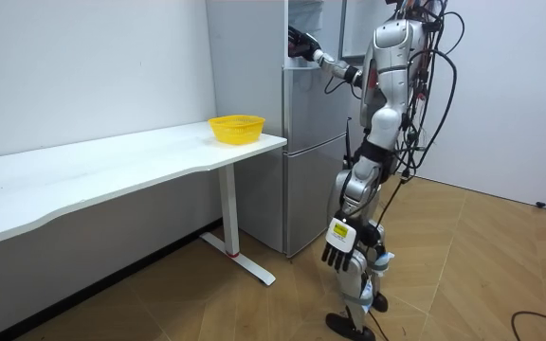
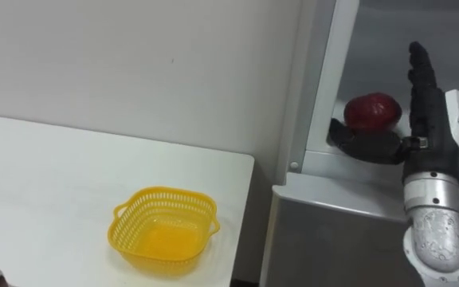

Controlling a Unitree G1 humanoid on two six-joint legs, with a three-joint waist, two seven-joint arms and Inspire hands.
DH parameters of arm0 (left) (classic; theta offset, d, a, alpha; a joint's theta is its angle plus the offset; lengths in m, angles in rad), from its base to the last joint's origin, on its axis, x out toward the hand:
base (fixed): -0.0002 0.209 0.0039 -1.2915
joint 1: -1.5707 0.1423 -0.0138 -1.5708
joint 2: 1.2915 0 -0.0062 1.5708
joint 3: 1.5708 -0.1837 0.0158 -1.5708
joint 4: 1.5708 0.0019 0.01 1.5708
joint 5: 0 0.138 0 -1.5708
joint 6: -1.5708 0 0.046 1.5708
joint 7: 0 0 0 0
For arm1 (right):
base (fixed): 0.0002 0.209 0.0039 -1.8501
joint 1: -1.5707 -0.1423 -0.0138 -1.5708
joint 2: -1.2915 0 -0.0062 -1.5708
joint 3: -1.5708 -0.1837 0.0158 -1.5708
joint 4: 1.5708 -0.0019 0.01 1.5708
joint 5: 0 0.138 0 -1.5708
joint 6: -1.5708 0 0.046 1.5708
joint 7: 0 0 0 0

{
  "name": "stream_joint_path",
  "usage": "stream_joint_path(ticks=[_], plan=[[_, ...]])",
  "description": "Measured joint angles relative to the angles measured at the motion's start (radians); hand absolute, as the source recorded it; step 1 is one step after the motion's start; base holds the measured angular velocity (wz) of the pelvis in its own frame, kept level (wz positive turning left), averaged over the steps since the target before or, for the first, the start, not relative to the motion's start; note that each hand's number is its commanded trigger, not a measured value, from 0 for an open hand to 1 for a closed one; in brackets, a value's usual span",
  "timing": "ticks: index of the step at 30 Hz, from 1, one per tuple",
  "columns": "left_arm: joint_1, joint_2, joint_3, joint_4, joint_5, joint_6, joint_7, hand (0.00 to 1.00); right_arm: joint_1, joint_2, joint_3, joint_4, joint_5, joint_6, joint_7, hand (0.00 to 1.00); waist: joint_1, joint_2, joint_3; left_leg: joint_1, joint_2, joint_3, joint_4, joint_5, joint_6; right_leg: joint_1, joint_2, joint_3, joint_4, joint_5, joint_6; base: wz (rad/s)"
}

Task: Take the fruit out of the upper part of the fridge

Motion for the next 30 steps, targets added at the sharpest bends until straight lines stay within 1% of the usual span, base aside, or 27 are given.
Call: stream_joint_path(ticks=[2,3,4,7,8,11,13,18,24,26,30], plan=[[0.015,0.001,0.000,-0.022,0.000,0.008,0.000,0.00,-0.017,0.000,0.000,0.014,0.016,0.010,0.023,1.00,-0.010,-0.004,0.0024,-0.001,0.000,0.000,0.000,0.000,0.000,0.000,-0.001,0.003,0.000,0.000,0.000,0.00],[0.023,0.003,0.000,-0.030,0.000,0.009,-0.001,0.00,-0.022,-0.002,0.000,0.020,0.021,0.013,0.036,1.00,-0.013,-0.007,0.0053,-0.001,0.000,0.001,0.000,0.000,0.001,0.000,-0.002,0.004,-0.001,0.000,0.000,0.00],[0.024,0.007,0.000,-0.032,0.000,0.012,-0.001,0.00,-0.023,-0.004,-0.001,0.026,0.023,0.016,0.050,1.00,-0.013,-0.010,0.0066,-0.001,-0.001,0.002,0.000,0.000,0.001,-0.001,-0.002,0.006,-0.003,0.000,0.000,0.00],[0.024,0.014,0.001,-0.032,0.000,0.025,-0.012,0.00,-0.023,-0.015,-0.002,0.031,0.019,0.035,0.079,1.00,-0.014,-0.016,0.0055,0.000,-0.001,0.004,0.000,0.000,0.001,-0.003,-0.001,0.007,-0.003,-0.001,0.001,0.00],[0.024,0.015,0.001,-0.032,0.000,0.028,-0.015,0.00,-0.023,-0.016,-0.002,0.032,0.019,0.036,0.086,1.00,-0.014,-0.017,0.0048,0.000,-0.002,0.004,0.000,0.000,0.001,-0.003,-0.001,0.007,-0.003,-0.001,0.001,0.00],[0.025,0.020,0.001,-0.033,0.000,0.029,-0.020,0.00,-0.023,-0.026,-0.001,0.039,0.009,0.044,0.108,1.00,-0.015,-0.022,0.0019,0.000,-0.002,0.004,0.000,0.000,0.001,-0.003,0.000,0.008,-0.003,-0.001,0.001,-0.01],[0.022,0.022,0.001,-0.036,0.000,0.029,-0.020,0.00,-0.023,-0.042,0.000,0.042,-0.008,0.054,0.126,1.00,-0.015,-0.024,0.0009,0.001,-0.002,0.004,0.000,0.000,0.001,-0.001,0.000,0.009,-0.002,-0.001,0.001,-0.02],[0.023,0.025,0.001,-0.035,0.000,0.036,-0.020,0.00,-0.037,-0.042,-0.007,0.044,0.012,0.064,0.129,1.00,-0.011,-0.024,0.0007,0.001,-0.001,0.004,0.000,0.000,0.001,-0.001,0.000,0.008,-0.002,-0.001,0.001,0.01],[0.028,0.027,0.001,-0.035,-0.001,0.038,-0.019,0.00,-0.041,-0.043,-0.008,0.043,0.015,0.064,0.128,1.00,-0.011,-0.023,0.0015,0.001,-0.001,0.003,-0.001,0.000,0.001,0.001,0.000,0.007,-0.002,-0.001,0.001,0.00],[0.028,0.028,0.001,-0.035,0.000,0.038,-0.019,0.00,-0.044,-0.044,-0.008,0.043,0.015,0.065,0.128,1.00,-0.011,-0.020,0.0033,0.001,-0.001,0.003,-0.001,0.000,0.001,0.002,0.001,0.007,-0.002,-0.001,0.001,0.00],[0.025,0.028,-0.004,-0.035,-0.006,0.038,-0.010,0.00,-0.044,-0.038,0.002,0.022,0.034,0.065,0.090,1.00,-0.011,-0.008,0.0108,0.000,0.000,0.004,-0.004,0.000,0.001,0.004,0.002,0.007,-0.003,-0.001,0.001,0.00]])
